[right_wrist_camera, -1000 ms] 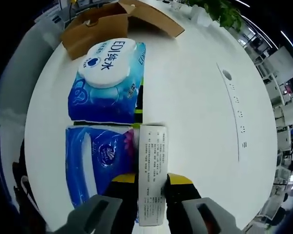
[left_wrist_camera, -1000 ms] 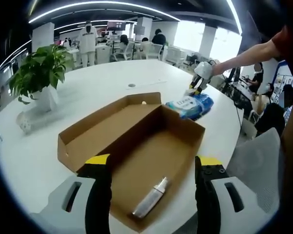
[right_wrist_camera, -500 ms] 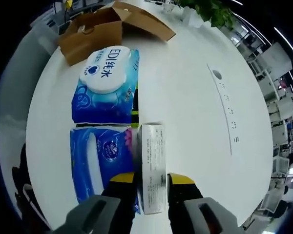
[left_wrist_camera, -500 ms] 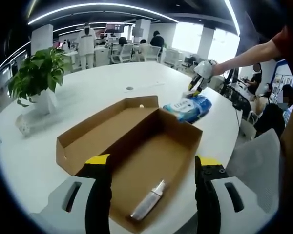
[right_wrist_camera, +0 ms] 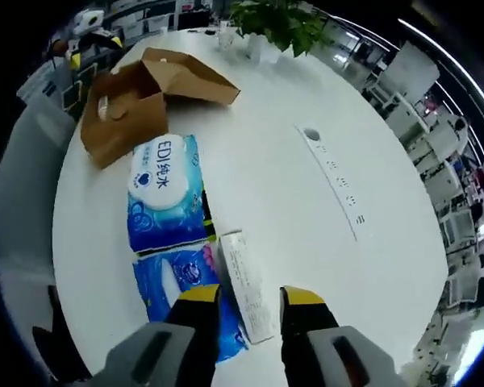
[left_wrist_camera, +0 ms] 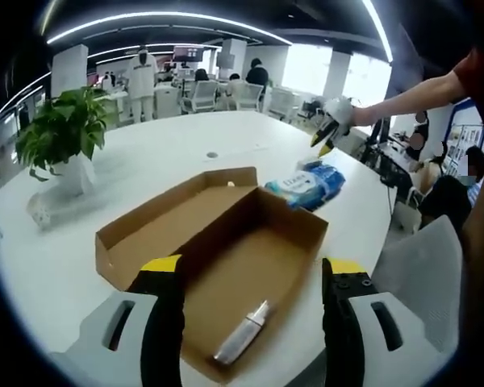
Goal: Operate the shoe box by opening the lid, removing the specified soft item, and placing it in the target area until the item is outside and the box remains undamaged.
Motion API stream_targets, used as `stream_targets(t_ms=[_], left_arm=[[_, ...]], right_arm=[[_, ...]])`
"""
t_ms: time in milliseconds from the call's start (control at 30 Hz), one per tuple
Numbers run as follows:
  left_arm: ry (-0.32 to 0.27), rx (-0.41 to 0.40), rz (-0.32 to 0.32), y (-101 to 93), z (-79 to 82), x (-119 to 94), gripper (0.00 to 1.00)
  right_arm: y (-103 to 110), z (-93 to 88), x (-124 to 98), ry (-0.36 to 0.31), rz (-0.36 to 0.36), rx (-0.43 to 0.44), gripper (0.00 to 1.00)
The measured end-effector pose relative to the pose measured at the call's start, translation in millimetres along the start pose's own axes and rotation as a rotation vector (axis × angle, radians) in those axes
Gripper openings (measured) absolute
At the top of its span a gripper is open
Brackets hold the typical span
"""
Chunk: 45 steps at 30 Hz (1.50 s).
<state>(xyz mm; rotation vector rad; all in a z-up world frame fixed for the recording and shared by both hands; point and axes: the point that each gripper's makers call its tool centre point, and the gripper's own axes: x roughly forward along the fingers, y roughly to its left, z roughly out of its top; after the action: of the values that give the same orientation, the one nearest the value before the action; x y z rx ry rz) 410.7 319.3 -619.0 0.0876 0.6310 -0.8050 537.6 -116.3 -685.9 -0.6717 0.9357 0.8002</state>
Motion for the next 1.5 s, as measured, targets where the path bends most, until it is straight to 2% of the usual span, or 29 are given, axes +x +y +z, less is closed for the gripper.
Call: stream_targets(t_ms=[133, 167, 333, 533, 633, 833, 1133, 1233, 1500], left_arm=[[-0.012, 0.003, 0.002, 2.4, 2.2, -6, 0.69], [-0.015, 0.004, 0.003, 3.9, 2.7, -8, 0.69], [-0.036, 0.003, 0.011, 7.9, 6.3, -16, 0.69], [-0.053, -0.002, 0.022, 11.2, 5.7, -25, 0.69], [-0.059, -0.007, 0.026, 11.6, 3.3, -29, 0.69], [-0.075, -0.019, 0.034, 13.7, 2.2, -35, 0.69], [-0.093, -0.033, 0.04, 12.5, -1.9, -43, 0.69], [-0.091, -0.037, 0.04, 13.1, -5.8, -45, 0.69], [-0.087, -0.051, 0.043, 16.9, -13.4, -47, 0.69]], right_arm=[[-3, 11.8, -5, -0.06, -0.018, 0.093, 0.29], [-5, 19.8, -8, -0.101, -0.029, 0.136, 0.29], [-3, 43.1, -16, -0.2, -0.043, 0.235, 0.3], [11, 57.3, -17, -0.23, -0.035, 0.256, 0.32], [22, 69.4, -19, -0.282, -0.023, 0.282, 0.33], [39, 85.3, -23, -0.341, -0.012, 0.329, 0.36], [80, 120.6, -28, -0.439, 0.033, 0.343, 0.39], [102, 131.6, -25, -0.46, 0.058, 0.34, 0.41], [144, 144.8, -10, -0.478, 0.118, 0.328, 0.43]])
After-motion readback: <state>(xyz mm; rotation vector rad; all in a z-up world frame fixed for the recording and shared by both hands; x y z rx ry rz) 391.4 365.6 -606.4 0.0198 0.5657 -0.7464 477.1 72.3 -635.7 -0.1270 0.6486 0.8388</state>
